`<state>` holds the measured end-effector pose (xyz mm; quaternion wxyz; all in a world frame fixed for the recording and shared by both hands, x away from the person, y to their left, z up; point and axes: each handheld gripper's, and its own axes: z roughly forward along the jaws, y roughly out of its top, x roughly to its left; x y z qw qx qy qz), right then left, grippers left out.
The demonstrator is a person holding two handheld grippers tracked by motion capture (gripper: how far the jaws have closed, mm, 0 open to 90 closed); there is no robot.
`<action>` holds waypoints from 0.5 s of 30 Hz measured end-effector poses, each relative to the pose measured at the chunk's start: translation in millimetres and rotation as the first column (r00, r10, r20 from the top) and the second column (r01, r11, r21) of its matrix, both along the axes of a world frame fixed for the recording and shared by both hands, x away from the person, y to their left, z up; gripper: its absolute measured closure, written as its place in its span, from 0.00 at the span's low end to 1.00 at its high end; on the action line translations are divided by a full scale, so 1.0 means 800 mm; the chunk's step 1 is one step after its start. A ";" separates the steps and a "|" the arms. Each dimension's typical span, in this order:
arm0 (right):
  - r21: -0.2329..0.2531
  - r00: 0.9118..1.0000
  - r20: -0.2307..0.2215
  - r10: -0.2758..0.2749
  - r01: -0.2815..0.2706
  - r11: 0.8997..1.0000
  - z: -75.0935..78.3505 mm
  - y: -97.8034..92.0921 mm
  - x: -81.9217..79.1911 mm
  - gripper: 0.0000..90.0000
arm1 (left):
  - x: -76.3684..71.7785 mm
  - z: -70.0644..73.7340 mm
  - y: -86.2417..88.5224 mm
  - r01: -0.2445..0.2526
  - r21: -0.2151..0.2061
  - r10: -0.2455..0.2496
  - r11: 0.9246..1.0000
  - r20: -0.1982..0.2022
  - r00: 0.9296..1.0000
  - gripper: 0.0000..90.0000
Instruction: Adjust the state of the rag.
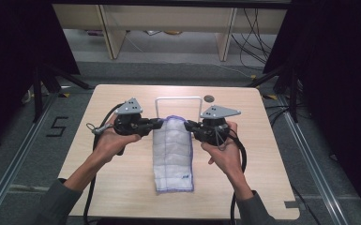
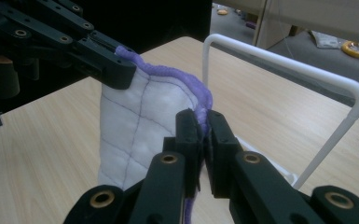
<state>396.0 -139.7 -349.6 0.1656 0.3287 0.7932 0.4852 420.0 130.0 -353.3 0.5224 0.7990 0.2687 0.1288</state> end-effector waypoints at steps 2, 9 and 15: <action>0.009 1.000 0.008 0.000 0.000 1.000 0.004 0.000 0.003 0.95 | 0.003 0.005 0.002 -0.009 0.004 0.009 1.000 0.003 1.000 0.93; -0.001 0.999 0.054 -0.004 0.004 1.000 0.022 -0.003 0.016 0.95 | 0.015 0.024 0.004 -0.033 -0.005 0.033 0.999 0.022 0.999 0.93; 0.025 0.998 0.061 -0.030 0.028 0.999 0.035 -0.004 0.027 0.95 | 0.026 0.038 -0.001 -0.046 -0.011 0.047 0.999 0.034 0.998 0.93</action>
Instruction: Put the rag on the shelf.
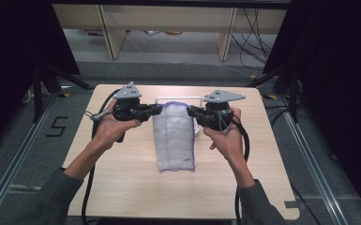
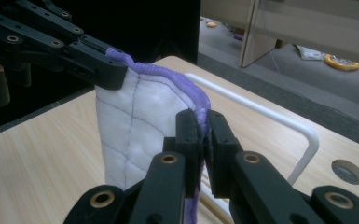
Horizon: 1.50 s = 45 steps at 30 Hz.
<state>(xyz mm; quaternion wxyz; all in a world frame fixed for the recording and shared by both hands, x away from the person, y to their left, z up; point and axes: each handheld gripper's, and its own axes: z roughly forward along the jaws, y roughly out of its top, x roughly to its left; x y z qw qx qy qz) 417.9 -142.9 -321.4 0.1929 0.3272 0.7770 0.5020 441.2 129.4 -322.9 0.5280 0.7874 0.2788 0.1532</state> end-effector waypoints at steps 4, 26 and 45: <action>-0.006 1.000 0.013 -0.019 0.019 1.000 0.009 -0.004 0.008 0.95 | 0.008 0.009 -0.004 -0.008 0.001 0.008 1.000 0.004 1.000 0.93; 0.011 0.997 0.026 -0.066 0.066 0.998 0.041 -0.011 0.042 0.95 | 0.041 0.043 -0.019 -0.060 0.014 0.060 0.998 0.037 0.998 0.93; 0.047 0.994 0.060 -0.094 0.091 0.995 0.089 -0.016 0.073 0.95 | 0.076 0.101 -0.024 -0.119 -0.001 0.119 0.993 0.067 0.991 0.93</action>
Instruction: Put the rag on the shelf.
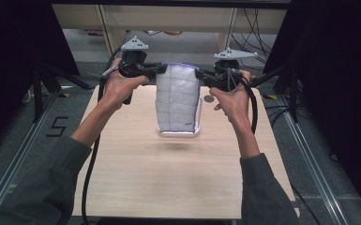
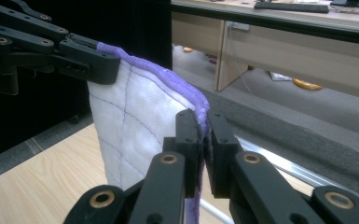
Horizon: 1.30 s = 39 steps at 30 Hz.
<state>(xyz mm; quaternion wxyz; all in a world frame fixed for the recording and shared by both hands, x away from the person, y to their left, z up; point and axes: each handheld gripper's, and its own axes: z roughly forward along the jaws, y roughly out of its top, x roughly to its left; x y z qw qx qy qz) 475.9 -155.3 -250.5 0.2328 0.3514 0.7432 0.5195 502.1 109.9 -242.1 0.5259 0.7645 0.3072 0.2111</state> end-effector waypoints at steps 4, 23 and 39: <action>0.000 1.000 -0.008 -0.012 0.012 1.000 0.004 -0.001 0.011 0.95 | 0.010 0.003 -0.002 -0.017 -0.012 0.017 1.000 -0.012 1.000 0.93; 0.028 0.992 -0.102 -0.077 0.080 0.996 -0.006 0.006 0.088 0.94 | 0.079 -0.024 -0.004 -0.101 -0.095 0.092 0.990 -0.098 0.991 0.93; -0.035 0.969 -0.206 -0.136 0.131 0.991 -0.066 0.009 0.142 0.94 | 0.125 -0.084 -0.012 -0.109 -0.045 0.100 0.993 -0.172 0.980 0.92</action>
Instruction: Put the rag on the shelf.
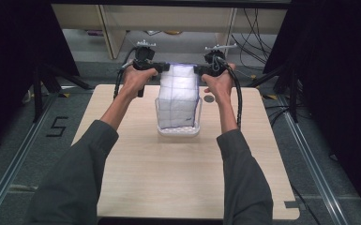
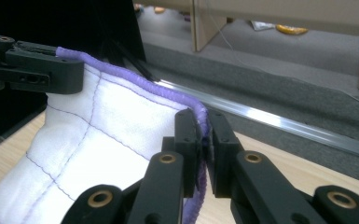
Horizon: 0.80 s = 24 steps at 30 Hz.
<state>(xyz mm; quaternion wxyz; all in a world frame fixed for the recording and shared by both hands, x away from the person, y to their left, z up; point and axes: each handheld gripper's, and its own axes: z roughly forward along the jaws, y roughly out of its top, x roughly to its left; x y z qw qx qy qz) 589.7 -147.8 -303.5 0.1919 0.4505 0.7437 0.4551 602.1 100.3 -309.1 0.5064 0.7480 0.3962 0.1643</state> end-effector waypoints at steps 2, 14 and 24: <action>-0.012 1.000 -0.005 0.005 -0.005 1.000 -0.006 0.002 0.004 0.94 | 0.003 -0.010 0.001 -0.006 -0.001 0.006 1.000 -0.017 1.000 0.92; -0.084 0.995 -0.102 0.001 -0.009 0.996 -0.051 0.009 0.021 0.93 | 0.010 -0.050 0.002 0.025 0.049 -0.020 0.998 -0.096 0.995 0.92; -0.116 0.989 -0.142 -0.028 0.011 0.993 -0.069 0.003 0.026 0.77 | 0.008 -0.060 0.010 0.016 0.067 -0.006 0.998 -0.158 0.987 0.77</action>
